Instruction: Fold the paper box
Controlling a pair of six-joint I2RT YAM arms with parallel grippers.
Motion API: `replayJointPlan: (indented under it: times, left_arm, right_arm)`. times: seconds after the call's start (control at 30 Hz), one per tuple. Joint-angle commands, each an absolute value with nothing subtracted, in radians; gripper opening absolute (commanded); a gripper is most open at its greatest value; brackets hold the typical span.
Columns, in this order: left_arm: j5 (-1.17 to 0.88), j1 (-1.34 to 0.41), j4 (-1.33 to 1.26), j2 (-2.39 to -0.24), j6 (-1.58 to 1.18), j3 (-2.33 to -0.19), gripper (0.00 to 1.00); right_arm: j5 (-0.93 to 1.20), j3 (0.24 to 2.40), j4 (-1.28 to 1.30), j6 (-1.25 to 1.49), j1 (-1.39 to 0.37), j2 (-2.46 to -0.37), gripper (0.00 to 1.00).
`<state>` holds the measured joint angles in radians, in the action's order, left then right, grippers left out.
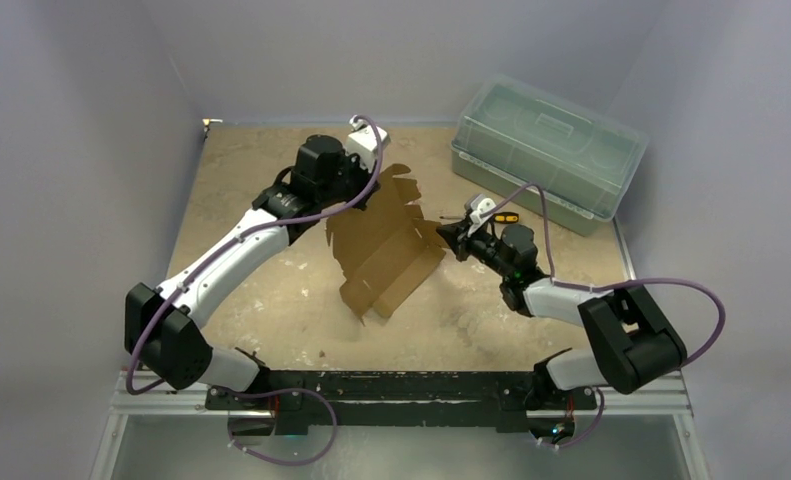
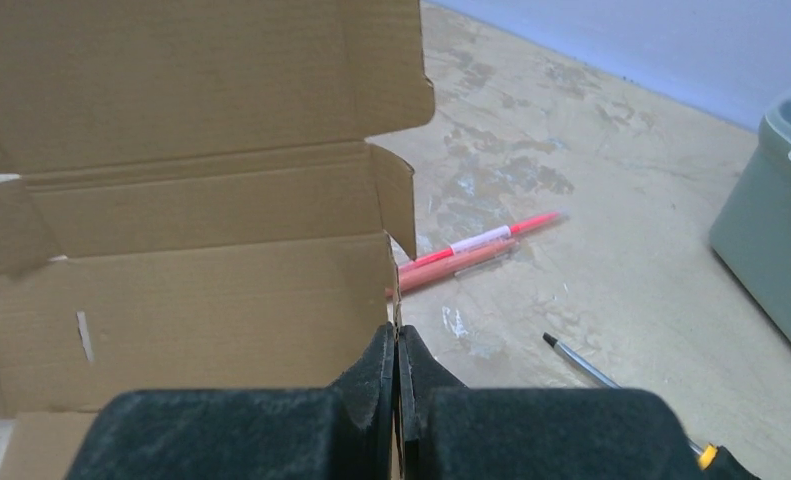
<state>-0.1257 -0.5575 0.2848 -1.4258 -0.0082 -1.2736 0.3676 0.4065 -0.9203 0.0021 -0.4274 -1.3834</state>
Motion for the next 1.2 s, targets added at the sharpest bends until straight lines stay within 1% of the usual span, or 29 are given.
replayJointPlan:
  times: [0.0,0.17,0.37,0.5,0.77,1.0,1.17]
  left_arm:
    - [-0.176,-0.575,0.263,-1.381,0.059,-1.326,0.0]
    - [-0.204,-0.589,0.269,-1.332,0.095,-1.303,0.0]
    - [-0.113,-0.587,0.248,-1.282,0.06,-1.274,0.0]
    - [-0.094,-0.587,0.19,-1.243,0.01,-1.241,0.0]
    - [-0.181,-0.588,0.157,-1.163,0.047,-1.165,0.0]
    - [-0.314,-0.587,0.148,-1.108,0.073,-1.136,0.0]
    - [-0.355,-0.586,0.173,-1.075,0.094,-1.12,0.0]
  right_arm:
    - [0.282,0.452,-0.918,0.033,-0.434,-1.402,0.0]
    - [0.284,0.458,-0.913,0.062,-0.434,-1.409,0.0]
    - [0.393,0.463,-0.914,0.091,-0.434,-1.431,0.0]
    - [0.405,0.468,-0.896,0.085,-0.434,-1.437,0.0]
    - [0.387,0.486,-0.874,0.086,-0.432,-1.457,0.0]
    - [0.435,0.499,-0.848,0.1,-0.431,-1.455,0.0]
    - [0.459,0.504,-0.838,0.106,-0.427,-1.455,0.0]
